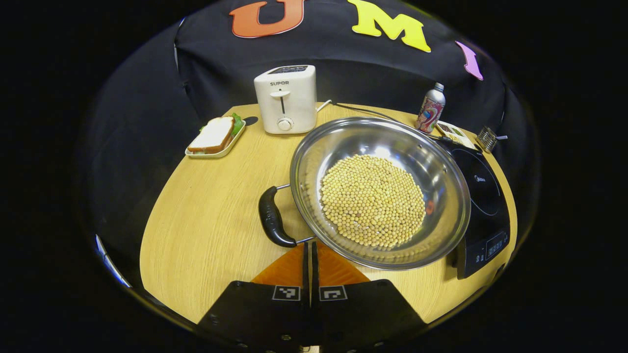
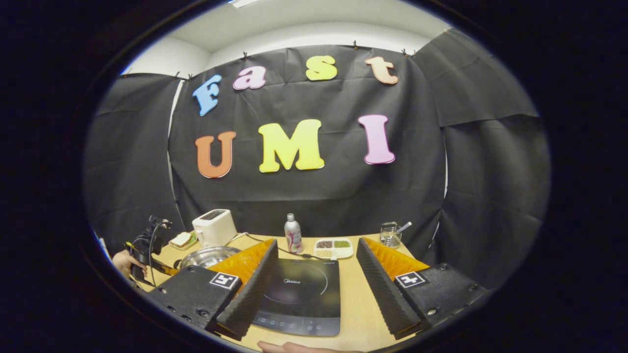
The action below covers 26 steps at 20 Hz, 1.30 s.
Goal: First push the handle of the pot to place it horizontally, then grasp the pot with both hands and set it on the induction cooktop.
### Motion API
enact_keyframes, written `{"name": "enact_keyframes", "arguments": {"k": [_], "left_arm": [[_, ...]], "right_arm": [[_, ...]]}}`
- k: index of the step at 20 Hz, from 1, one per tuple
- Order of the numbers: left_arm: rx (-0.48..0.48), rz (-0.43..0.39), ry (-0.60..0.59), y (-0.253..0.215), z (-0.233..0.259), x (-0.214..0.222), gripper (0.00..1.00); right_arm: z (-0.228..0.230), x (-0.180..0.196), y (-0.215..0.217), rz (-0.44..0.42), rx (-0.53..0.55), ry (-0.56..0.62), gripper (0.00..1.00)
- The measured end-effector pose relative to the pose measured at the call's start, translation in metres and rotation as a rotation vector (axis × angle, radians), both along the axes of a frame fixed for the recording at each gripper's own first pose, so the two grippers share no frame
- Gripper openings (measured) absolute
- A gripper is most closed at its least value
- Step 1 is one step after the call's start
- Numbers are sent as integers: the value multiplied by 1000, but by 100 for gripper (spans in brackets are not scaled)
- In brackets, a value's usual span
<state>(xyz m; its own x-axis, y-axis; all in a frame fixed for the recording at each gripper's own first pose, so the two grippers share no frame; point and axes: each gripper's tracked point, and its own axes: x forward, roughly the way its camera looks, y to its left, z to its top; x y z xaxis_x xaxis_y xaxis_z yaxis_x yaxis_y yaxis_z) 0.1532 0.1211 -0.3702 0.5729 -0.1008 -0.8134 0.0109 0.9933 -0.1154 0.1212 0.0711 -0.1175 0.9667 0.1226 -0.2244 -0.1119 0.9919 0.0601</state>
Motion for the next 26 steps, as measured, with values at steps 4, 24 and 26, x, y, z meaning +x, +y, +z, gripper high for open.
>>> {"name": "enact_keyframes", "arguments": {"k": [4,24,26], "left_arm": [[12,10,-2,12,0,14,0],[67,38,-40,53,-21,59,0],[92,61,-47,67,-21,53,0]], "right_arm": [[9,-2,-1,-17,32,-26,96],[-52,11,55,-31,7,91,96],[-60,13,64,-33,-4,99,100]]}}
